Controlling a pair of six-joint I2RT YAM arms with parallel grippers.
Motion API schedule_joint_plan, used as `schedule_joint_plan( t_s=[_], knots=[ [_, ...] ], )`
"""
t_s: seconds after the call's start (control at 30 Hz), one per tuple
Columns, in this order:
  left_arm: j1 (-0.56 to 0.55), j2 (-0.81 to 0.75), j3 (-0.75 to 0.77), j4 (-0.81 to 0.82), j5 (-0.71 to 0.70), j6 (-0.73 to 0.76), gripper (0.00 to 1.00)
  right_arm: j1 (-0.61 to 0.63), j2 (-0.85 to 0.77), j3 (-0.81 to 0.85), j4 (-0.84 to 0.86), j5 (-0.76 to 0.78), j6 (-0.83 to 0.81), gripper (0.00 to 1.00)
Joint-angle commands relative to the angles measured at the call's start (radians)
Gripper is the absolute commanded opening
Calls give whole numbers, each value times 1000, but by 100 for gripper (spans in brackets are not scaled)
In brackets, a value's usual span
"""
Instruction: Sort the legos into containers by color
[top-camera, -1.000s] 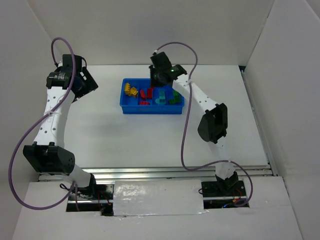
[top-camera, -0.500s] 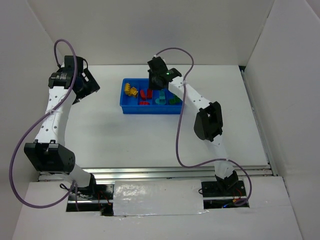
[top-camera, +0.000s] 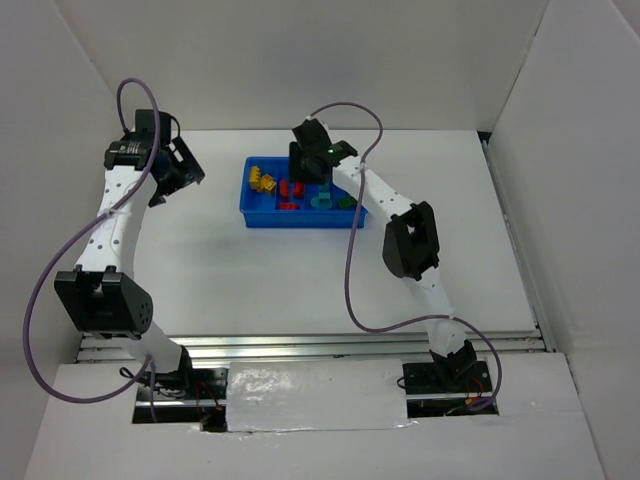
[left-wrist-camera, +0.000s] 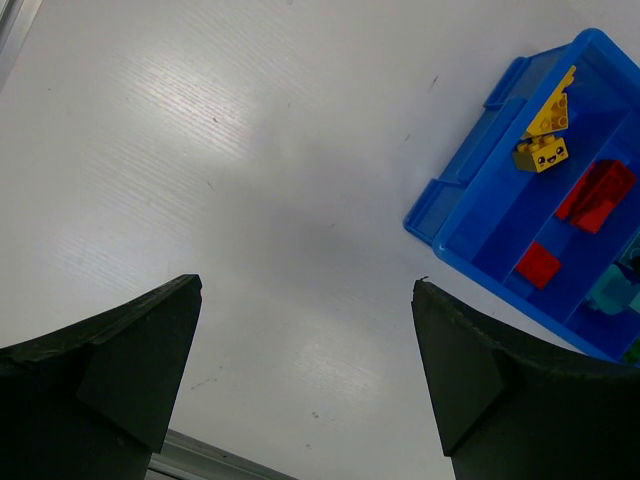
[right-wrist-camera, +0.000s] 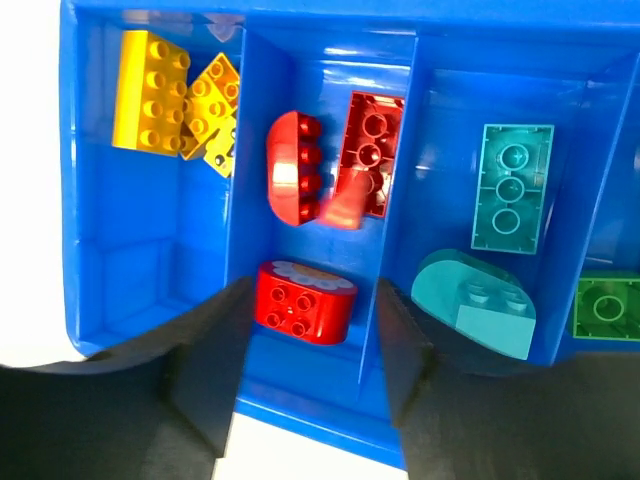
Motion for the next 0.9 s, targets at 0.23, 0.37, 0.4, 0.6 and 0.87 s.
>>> schedule_joint_plan(
  t_s=[0.23,0.37,0.4,0.6,0.87],
  knots=[
    [30,71,105,-14,38,16,100,-20,-107,91,45,9,-19,68],
    [36,73,120,-25,13,17,99,-48,-225,70,13,64,-63,89],
    [38,70,125,-26,5,20,100,-57,-296,50,8,77,-75,99],
    [36,24,146,-37,-58,33,99,-132,-631,-152,-35,173,-143,100],
    [-2,-74,117,-28,-88,50,99,-166,-939,-355,-210,236,-158,100]
  ],
)
